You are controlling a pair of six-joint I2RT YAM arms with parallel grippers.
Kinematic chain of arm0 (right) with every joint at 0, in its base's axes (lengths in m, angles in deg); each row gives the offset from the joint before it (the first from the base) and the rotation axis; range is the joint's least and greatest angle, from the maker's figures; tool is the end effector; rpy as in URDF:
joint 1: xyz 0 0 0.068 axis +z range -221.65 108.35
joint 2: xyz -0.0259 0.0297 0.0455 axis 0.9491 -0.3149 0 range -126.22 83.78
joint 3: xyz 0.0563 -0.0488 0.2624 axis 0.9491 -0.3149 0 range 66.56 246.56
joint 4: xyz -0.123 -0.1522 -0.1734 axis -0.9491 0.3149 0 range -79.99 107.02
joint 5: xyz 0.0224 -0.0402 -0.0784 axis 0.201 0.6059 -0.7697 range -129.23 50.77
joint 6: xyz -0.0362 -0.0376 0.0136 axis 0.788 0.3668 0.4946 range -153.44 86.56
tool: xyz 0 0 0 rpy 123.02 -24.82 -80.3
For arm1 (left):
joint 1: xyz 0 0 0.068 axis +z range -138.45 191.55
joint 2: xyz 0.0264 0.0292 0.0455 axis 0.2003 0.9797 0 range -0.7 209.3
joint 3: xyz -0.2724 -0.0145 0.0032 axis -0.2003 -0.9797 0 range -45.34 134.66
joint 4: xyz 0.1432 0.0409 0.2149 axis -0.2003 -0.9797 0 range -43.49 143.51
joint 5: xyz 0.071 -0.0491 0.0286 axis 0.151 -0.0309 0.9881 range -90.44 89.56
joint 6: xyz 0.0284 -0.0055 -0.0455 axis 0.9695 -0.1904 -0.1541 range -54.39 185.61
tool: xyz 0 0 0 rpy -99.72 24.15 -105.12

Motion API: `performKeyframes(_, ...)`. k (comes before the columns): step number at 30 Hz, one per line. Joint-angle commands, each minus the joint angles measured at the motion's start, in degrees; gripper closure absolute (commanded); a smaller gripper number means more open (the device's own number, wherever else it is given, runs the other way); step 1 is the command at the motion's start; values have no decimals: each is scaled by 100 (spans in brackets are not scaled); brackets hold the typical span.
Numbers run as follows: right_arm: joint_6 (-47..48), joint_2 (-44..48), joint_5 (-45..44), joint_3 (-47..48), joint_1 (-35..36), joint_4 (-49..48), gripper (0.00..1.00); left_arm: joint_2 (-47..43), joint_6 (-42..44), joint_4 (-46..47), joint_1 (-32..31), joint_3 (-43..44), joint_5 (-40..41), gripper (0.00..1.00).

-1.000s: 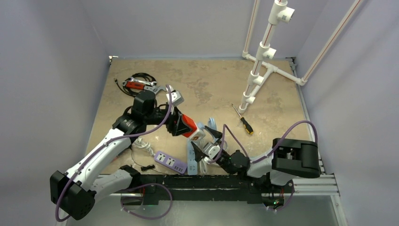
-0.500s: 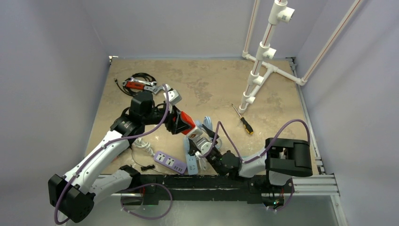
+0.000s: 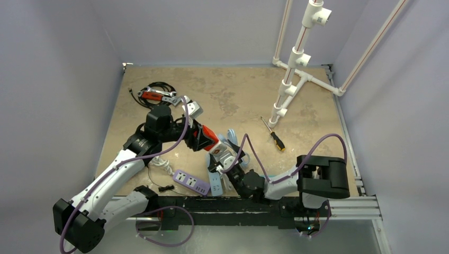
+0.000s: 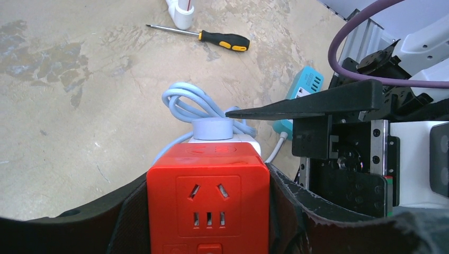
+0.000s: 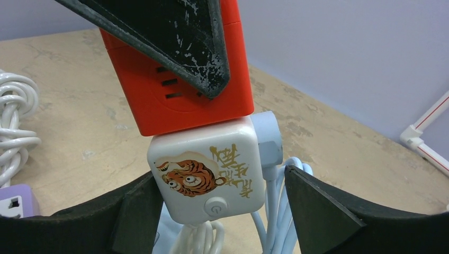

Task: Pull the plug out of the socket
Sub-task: Remove the plug from the socket.

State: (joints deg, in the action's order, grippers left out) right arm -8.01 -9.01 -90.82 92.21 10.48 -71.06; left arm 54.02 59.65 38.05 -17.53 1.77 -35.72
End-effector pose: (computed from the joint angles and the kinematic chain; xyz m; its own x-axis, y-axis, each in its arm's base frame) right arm 0.0655 0.2702 0.1978 0.2494 -0.1447 -0.9575 -0.4474 0.8597 -0.2464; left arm 0.1763 -0.1216 0.3157 -0.4299 0.1422 -0.8916 0.8211 0.4723 -0.3206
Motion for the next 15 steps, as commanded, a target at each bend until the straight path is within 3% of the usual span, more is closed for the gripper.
performKeyframes(1,-250,-72,-71,208,14,-24,17,-217,-59,735,-14,142,-147,100)
performKeyframes(7,-286,-292,287,467,14,247,17,-131,-107,798,-19,132,-495,100)
performKeyframes(11,-136,-512,79,660,18,244,24,-35,-131,804,-19,122,-749,100)
performKeyframes(15,109,-651,-166,772,5,152,76,97,-113,708,-27,146,-722,100)
